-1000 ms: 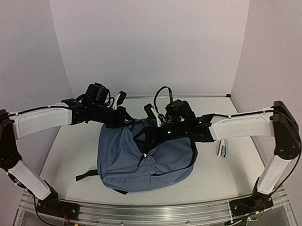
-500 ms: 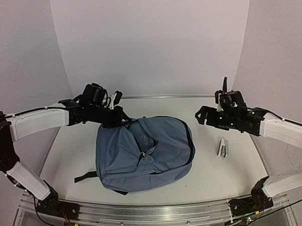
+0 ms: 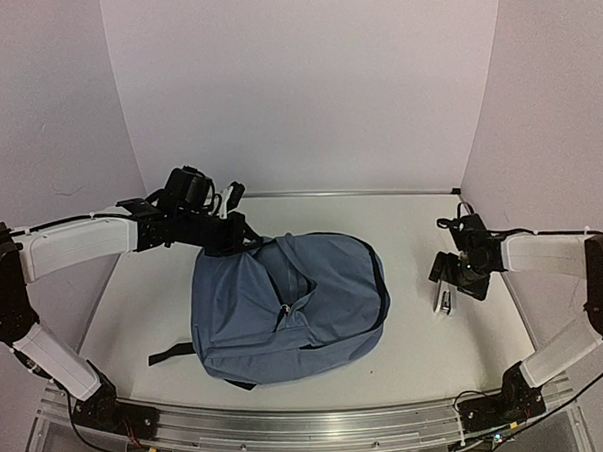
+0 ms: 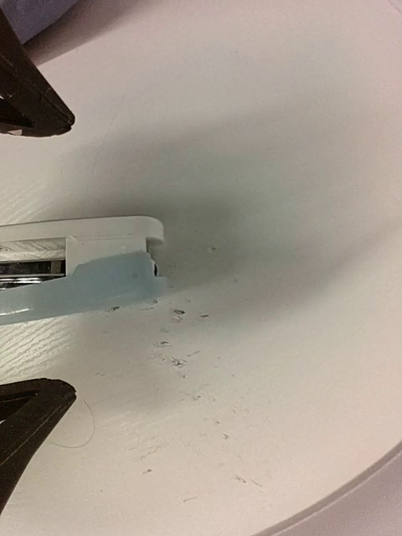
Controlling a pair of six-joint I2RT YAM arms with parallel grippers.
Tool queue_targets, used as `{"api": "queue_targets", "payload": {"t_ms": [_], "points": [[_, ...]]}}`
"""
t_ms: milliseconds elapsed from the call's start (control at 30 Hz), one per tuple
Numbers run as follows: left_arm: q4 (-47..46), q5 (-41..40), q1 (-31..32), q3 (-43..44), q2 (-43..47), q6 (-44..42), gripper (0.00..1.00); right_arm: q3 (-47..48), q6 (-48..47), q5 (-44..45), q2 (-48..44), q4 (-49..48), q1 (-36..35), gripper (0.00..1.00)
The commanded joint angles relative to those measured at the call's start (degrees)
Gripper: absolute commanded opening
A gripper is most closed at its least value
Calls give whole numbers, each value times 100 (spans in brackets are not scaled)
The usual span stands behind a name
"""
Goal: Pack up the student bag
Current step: Pick up the stationery from the center of the board.
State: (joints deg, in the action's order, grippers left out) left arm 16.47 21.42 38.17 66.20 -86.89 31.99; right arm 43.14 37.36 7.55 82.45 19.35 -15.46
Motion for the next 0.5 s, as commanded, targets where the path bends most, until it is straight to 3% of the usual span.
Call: {"api": "queue_targets", "payload": {"t_ms": [0, 167, 467], "points": [[-393, 209, -47, 155, 128, -39, 0, -33, 60, -43, 270, -20, -9, 98], [-431, 200, -47, 133, 173, -72, 0, -236, 209, -215, 293, -156, -6, 94], [-426, 281, -47, 215, 118, -119, 0, -423, 197, -477, 598, -363, -8, 75]]}}
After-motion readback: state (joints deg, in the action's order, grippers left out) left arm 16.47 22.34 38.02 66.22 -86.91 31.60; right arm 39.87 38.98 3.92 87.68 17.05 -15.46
